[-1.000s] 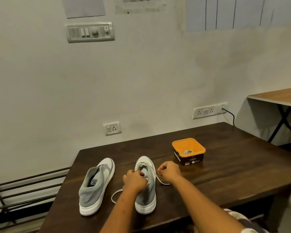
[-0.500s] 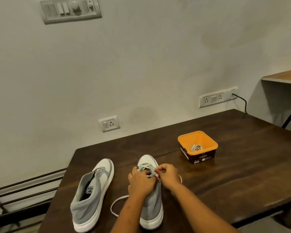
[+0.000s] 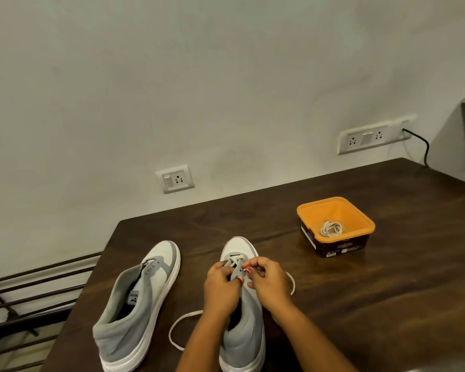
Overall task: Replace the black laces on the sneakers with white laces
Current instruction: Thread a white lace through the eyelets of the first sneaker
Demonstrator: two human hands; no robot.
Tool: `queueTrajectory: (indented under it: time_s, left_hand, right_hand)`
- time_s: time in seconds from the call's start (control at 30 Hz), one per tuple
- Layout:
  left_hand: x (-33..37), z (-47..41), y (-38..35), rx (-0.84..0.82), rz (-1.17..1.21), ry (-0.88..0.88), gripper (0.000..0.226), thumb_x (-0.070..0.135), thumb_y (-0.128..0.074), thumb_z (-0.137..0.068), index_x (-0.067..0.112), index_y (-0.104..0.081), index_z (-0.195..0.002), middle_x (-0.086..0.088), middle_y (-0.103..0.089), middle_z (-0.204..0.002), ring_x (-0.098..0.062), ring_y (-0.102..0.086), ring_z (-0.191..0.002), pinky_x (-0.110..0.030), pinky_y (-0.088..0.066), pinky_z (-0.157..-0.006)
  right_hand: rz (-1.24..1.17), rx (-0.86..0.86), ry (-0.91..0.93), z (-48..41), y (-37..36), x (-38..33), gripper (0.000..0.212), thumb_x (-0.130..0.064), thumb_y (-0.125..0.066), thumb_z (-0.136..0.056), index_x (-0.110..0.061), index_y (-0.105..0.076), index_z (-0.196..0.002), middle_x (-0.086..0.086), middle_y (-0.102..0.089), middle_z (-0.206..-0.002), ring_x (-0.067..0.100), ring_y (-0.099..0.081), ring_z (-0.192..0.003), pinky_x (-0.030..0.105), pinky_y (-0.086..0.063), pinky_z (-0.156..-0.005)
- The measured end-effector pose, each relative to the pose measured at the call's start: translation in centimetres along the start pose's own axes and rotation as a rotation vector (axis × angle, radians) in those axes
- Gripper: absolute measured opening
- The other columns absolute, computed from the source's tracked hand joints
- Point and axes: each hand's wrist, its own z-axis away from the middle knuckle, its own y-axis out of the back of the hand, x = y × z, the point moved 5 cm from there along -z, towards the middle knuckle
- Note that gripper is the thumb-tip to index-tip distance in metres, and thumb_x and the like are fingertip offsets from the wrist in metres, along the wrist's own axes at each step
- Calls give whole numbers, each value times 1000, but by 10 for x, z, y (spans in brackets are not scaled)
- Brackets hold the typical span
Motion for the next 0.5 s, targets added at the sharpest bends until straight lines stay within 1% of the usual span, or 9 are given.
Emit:
queueTrajectory:
  time_s: [0.03,0.1,0.17,0.23,0.33,0.37,0.43,0.47,0.5]
  left_hand:
    - [-1,1,1,17,25,12,11,11,-63,-85,8,-68,-76,-1,-53,-126,-19,-54,-109,-30,-44,-88]
    - [-1,4,5,55,71,34,6,12,-68,-82,17,-68,-79,2,-57,-116,-17,-56,-105,-30,-46,-88]
    - [-1,8,9,105,148,47,15,14,-74,-78,27,-66,-80,4,-62,-105,-14,-59,-98,-30,-49,-87]
    - [-2,12,15,171,200,59,21,14,-76,-75,30,-67,-84,7,-65,-100,-11,-60,-95,-29,-50,-85]
    - [-3,16,21,251,287,82,25,7,-71,-78,26,-63,-93,9,-65,-91,-3,-59,-83,-16,-45,-67]
    - [-3,17,23,278,319,95,23,6,-68,-81,25,-63,-94,9,-65,-87,-1,-58,-79,-13,-42,-63]
    - [-4,17,26,318,340,110,16,8,-65,-84,23,-66,-92,7,-66,-85,-5,-60,-79,-17,-43,-64]
    - [-6,17,26,329,343,120,13,10,-65,-85,22,-67,-91,5,-66,-85,-9,-61,-81,-21,-46,-68]
    - [-7,17,26,337,353,134,12,12,-64,-86,22,-68,-90,5,-67,-86,-12,-62,-83,-24,-48,-73]
  right_hand:
    - [-13,4,-7,1,0,1,27,0,-59,-91,-24,-65,-79,-7,-68,-87,12,-66,-87,27,-59,-72]
    - [-29,6,-6,3,1,1,25,0,-58,-91,-22,-65,-81,-8,-68,-87,12,-66,-88,26,-59,-74]
    - [-46,8,-1,4,2,-1,29,1,-58,-91,-24,-64,-78,-10,-67,-86,11,-65,-87,25,-58,-74]
    - [-30,24,3,3,1,-1,31,1,-58,-91,-27,-62,-78,-11,-65,-84,10,-64,-84,24,-58,-70]
    - [4,62,27,1,-1,-2,27,-2,-61,-89,-28,-59,-82,-5,-64,-79,18,-65,-81,36,-59,-72]
    - [12,73,44,0,-2,-4,28,-3,-63,-88,-29,-56,-83,-3,-64,-78,19,-65,-79,36,-58,-71]
    - [31,82,86,-2,-3,-8,30,-4,-64,-87,-31,-50,-84,-3,-66,-76,16,-65,-76,25,-54,-67]
    - [54,76,107,-2,-4,-11,31,-6,-64,-87,-32,-48,-84,-4,-66,-76,11,-64,-75,18,-50,-64]
    - [86,69,130,-3,-4,-14,32,-8,-64,-88,-33,-45,-85,-5,-66,-75,6,-63,-73,15,-48,-62]
